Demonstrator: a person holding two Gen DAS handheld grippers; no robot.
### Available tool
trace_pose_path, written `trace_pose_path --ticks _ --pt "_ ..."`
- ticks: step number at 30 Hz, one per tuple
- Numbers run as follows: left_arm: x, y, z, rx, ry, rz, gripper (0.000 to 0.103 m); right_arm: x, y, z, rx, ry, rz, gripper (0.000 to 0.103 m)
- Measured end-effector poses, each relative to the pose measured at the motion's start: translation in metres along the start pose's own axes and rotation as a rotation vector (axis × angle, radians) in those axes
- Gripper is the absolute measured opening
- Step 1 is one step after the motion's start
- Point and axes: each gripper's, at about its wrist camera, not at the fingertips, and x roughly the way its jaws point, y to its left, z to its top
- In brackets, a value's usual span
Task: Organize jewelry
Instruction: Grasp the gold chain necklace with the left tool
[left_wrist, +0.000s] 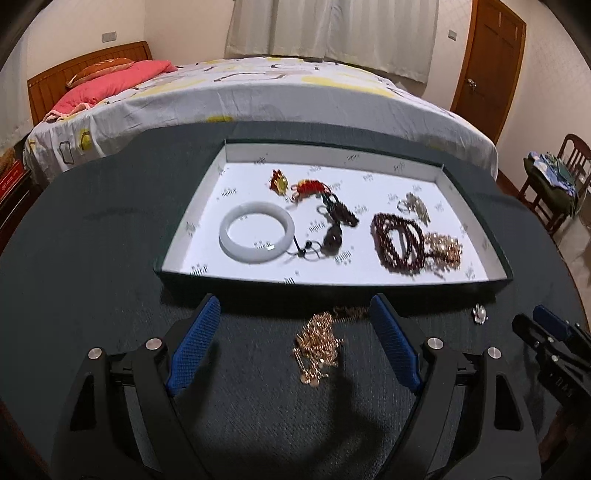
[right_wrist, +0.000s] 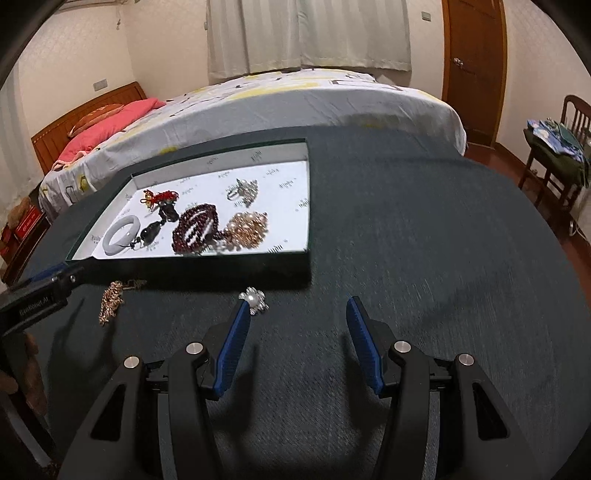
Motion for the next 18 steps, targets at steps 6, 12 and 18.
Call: trace_pose_path --ticks 6,12,18 --pt "0.009 -0.003 -0.007 0.019 0.022 0.012 0.073 -0.001 0.001 -0.002 0.01 -0.004 0.021 0.054" --pt "0.018 -0.007 -0.011 0.032 0.048 0.012 0.068 0.002 0.0 -0.003 0.018 -0.001 0.035 0.054" --pt "0.025 -0.012 -0.018 0.058 0.078 -0.003 0.062 0.003 0.003 -0.005 0.017 0.001 0.047 0.054"
